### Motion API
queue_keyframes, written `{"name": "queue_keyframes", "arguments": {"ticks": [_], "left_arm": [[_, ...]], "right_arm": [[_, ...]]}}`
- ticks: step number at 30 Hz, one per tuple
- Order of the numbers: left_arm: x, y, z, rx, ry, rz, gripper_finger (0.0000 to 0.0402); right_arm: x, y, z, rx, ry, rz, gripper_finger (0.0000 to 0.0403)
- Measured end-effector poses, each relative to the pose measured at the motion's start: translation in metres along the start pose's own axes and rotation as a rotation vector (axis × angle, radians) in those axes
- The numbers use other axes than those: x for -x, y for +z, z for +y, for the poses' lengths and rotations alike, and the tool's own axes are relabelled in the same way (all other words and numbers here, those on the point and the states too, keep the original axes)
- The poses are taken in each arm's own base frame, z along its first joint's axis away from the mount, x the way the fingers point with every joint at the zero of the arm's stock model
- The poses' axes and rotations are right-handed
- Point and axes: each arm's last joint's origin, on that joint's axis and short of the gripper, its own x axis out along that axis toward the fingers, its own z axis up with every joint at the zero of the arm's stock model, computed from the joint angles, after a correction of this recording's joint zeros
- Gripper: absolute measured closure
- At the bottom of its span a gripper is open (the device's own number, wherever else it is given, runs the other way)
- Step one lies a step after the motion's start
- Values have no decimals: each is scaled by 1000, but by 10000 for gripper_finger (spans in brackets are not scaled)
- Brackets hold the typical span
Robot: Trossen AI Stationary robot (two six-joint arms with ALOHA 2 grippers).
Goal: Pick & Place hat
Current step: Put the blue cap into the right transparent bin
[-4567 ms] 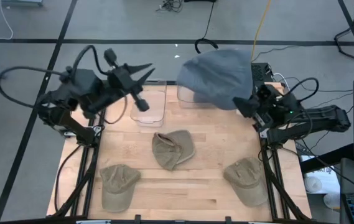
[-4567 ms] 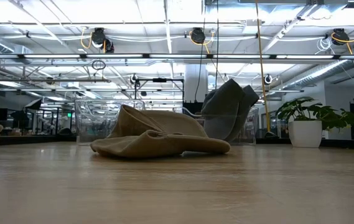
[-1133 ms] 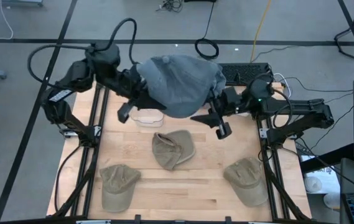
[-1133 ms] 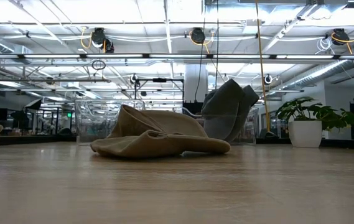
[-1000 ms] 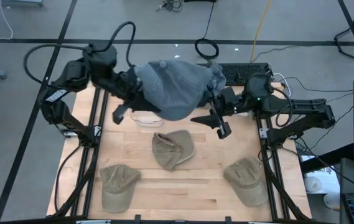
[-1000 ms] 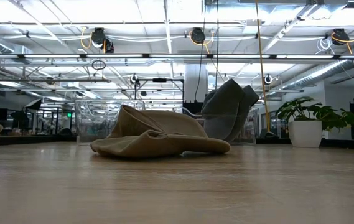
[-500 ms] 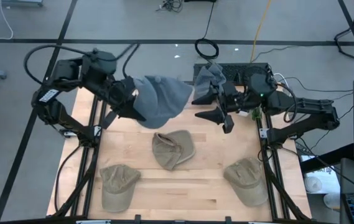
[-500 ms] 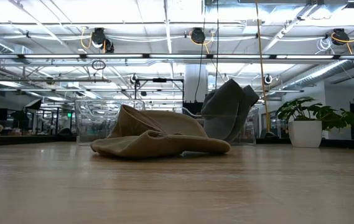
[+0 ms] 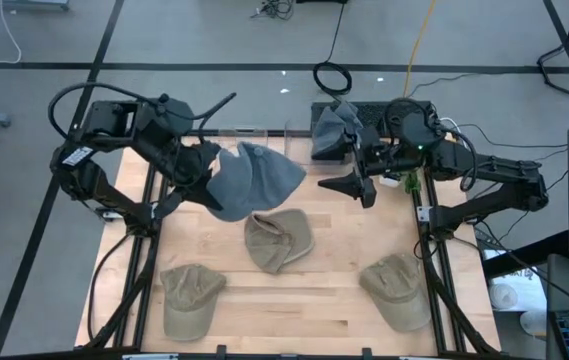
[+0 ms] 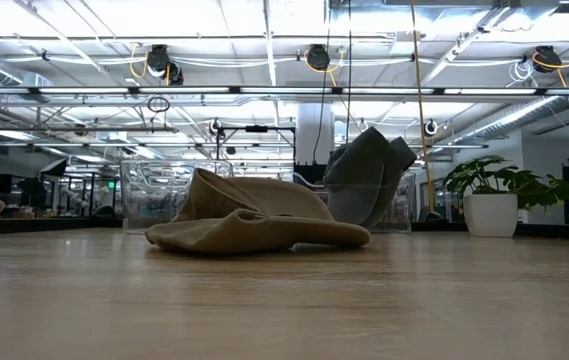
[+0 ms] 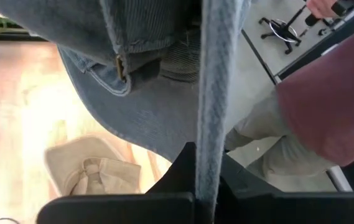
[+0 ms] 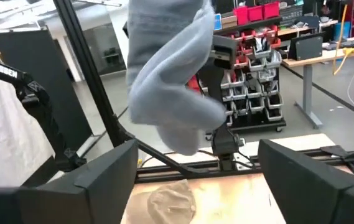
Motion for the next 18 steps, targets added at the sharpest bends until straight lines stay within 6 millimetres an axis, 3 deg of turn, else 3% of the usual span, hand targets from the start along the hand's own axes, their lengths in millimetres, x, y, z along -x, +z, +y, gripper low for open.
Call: {"name": "queue_keyframes", "arguments": {"ticks": [8,18], "left_arm": [[-29,5,-1,-5,-47,75,394],[-65,10,6,7,-49,144,394]], "right_arm": [[0,2,-6,-106,-17,-20,77],[-1,2,0,-231,97,6,78]]}}
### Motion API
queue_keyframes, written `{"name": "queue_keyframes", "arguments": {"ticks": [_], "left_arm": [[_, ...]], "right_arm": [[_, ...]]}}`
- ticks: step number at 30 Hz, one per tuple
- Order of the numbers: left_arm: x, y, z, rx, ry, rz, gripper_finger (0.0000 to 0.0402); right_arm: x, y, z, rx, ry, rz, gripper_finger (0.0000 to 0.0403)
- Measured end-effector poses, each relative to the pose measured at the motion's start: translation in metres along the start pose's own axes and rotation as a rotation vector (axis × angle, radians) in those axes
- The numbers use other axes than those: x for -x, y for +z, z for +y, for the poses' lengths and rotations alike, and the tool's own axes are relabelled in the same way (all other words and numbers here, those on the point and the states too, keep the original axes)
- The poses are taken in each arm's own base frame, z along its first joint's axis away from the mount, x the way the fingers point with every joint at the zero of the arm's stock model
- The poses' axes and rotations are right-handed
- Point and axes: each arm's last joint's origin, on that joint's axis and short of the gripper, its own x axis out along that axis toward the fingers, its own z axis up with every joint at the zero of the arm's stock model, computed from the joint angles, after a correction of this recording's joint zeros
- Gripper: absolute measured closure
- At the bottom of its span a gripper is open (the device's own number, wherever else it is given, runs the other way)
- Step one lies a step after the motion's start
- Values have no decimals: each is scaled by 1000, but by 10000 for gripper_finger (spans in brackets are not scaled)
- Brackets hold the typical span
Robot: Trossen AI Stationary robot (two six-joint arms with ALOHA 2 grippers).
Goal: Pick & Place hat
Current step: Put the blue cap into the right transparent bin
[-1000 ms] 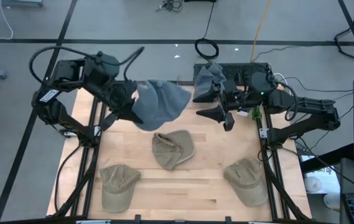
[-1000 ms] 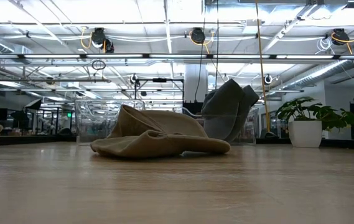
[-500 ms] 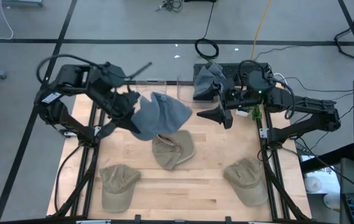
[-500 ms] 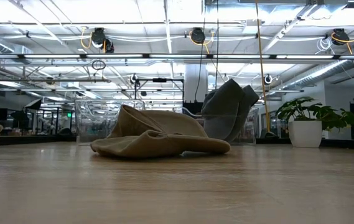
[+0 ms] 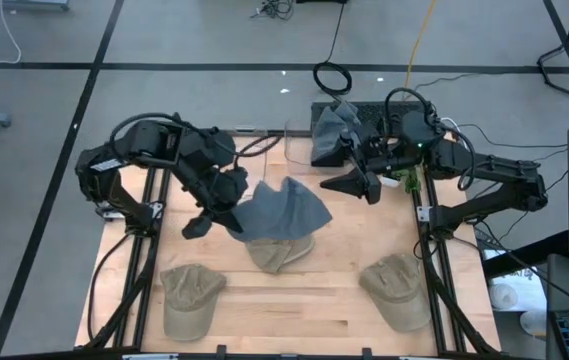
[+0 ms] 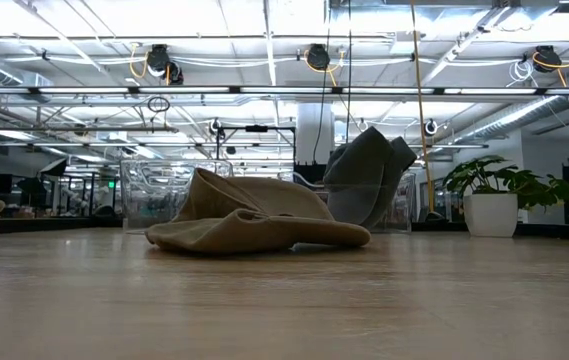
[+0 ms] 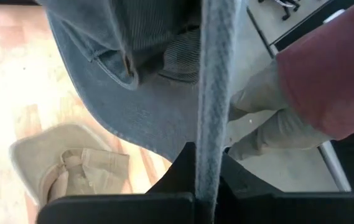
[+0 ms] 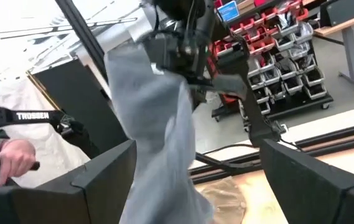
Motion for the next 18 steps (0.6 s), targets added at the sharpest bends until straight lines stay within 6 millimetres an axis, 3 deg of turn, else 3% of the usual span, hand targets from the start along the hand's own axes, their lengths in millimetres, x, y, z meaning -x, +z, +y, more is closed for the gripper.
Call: {"name": "queue_keyframes", "arguments": {"ticks": [6,18], "left_arm": [[-15,7,9,1,18,9,394],[-17,10,11,-1,36,-15,394]], "right_arm": [[-3,-2,4,-4,22,7,80],[-25,-19,2,-28,32,84,81]]}}
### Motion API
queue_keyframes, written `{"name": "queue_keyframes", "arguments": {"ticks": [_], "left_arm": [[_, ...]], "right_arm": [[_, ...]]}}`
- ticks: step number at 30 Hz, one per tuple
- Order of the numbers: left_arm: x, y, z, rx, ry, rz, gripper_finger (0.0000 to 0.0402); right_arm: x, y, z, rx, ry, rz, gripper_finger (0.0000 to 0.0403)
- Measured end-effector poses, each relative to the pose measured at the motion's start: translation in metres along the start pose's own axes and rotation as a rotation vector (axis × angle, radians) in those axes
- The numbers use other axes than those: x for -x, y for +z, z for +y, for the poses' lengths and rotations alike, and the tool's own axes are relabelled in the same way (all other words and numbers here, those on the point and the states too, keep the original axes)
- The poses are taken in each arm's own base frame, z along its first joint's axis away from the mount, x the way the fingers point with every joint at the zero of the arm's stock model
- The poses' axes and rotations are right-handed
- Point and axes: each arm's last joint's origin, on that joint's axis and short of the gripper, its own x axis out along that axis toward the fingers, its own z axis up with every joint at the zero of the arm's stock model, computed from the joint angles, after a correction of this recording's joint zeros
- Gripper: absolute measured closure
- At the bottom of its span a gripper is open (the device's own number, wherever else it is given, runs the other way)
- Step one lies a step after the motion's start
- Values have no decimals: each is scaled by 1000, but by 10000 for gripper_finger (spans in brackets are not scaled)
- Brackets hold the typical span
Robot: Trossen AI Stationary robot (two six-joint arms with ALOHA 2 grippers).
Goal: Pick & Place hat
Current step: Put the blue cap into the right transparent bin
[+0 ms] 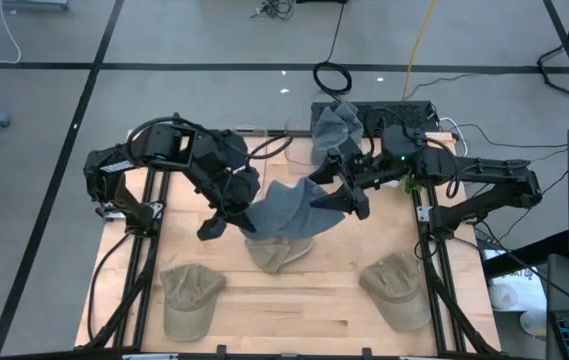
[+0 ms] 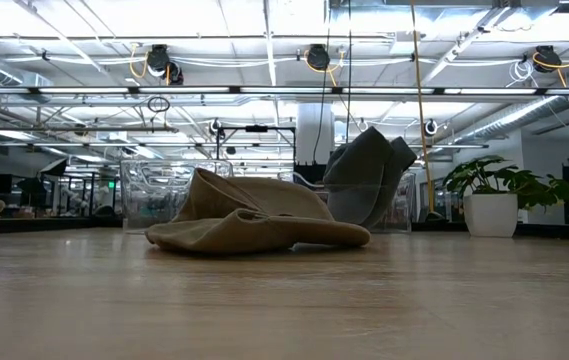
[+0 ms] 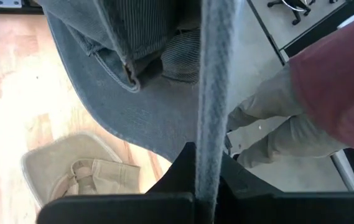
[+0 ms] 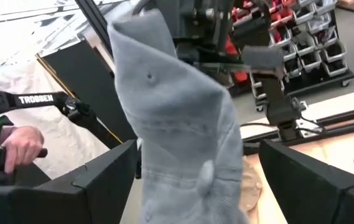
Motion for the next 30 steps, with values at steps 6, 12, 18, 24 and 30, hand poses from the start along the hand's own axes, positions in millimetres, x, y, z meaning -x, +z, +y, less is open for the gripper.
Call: {"name": "queue_keyframes", "arguments": {"ticks": [6,12,18,24,30], "left_arm": [[0,-1,0,11,3,9,394],[0,-1,1,-3,27,4,394],[0,-1,1,-6,27,5,394],[1,-1,2,-5,29,4,394],[1,-1,2,-4,31,4,394]], "right_arm": [[1,3,2,14,17,-31,110],[1,1,3,2,57,6,173],[-1,-4,-1,-26,53,20,239],[-1,-5,0,-23,98,43,317],[0,-4,1,-13,101,37,391]]}}
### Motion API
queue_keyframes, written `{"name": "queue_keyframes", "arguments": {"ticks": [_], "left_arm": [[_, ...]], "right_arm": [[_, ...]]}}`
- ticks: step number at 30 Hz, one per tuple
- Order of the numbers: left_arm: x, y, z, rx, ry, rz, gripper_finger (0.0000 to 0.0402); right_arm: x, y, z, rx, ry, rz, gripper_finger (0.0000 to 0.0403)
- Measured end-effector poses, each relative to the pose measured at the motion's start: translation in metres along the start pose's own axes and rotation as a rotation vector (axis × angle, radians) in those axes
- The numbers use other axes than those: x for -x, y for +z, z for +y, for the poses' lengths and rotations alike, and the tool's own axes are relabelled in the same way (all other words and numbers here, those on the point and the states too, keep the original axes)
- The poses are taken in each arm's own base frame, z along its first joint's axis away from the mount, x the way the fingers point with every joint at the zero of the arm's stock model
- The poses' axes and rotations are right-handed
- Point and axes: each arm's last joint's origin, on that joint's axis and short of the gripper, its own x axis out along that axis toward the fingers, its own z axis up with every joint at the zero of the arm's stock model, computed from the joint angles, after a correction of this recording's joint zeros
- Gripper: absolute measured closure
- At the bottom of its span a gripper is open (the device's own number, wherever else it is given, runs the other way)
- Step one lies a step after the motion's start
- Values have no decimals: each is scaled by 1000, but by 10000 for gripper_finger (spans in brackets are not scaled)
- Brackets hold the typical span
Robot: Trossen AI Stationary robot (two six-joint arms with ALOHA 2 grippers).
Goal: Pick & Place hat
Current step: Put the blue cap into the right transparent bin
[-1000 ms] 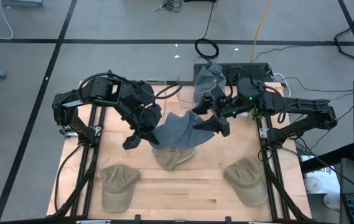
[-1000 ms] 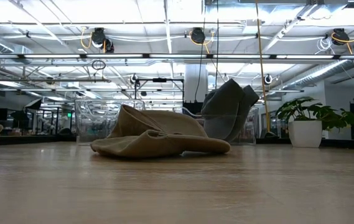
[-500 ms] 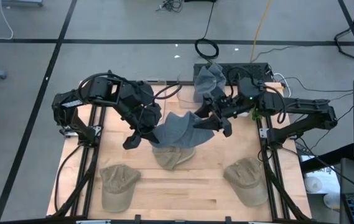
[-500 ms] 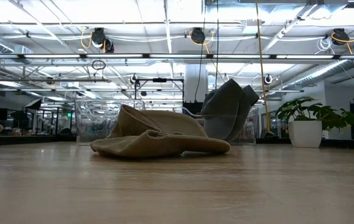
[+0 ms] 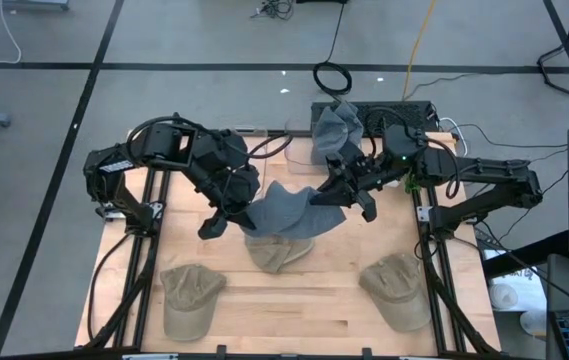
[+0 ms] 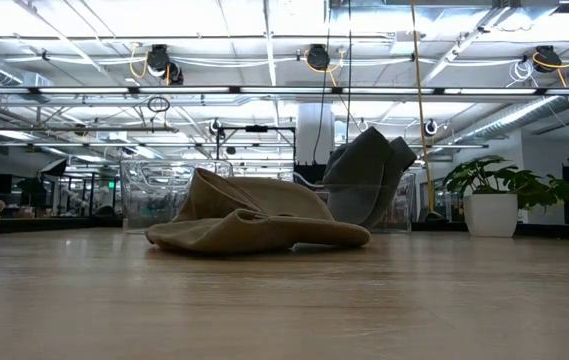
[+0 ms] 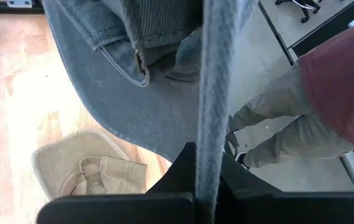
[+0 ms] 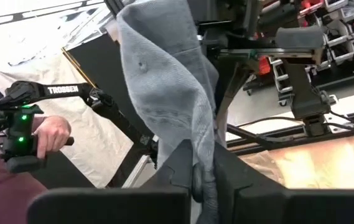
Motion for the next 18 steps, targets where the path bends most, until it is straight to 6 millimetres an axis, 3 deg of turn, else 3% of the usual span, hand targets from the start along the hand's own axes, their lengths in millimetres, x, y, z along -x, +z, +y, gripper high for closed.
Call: {"name": "queue_keyframes", "arguments": {"ticks": [11,18], "left_arm": [[5,-14,11,152,123,120,321],[22,-24,18,219,336,161,295]], "right_arm": [[7,9,22,97,96,-100,393],[17,12,38,134,105,-155,393]]}}
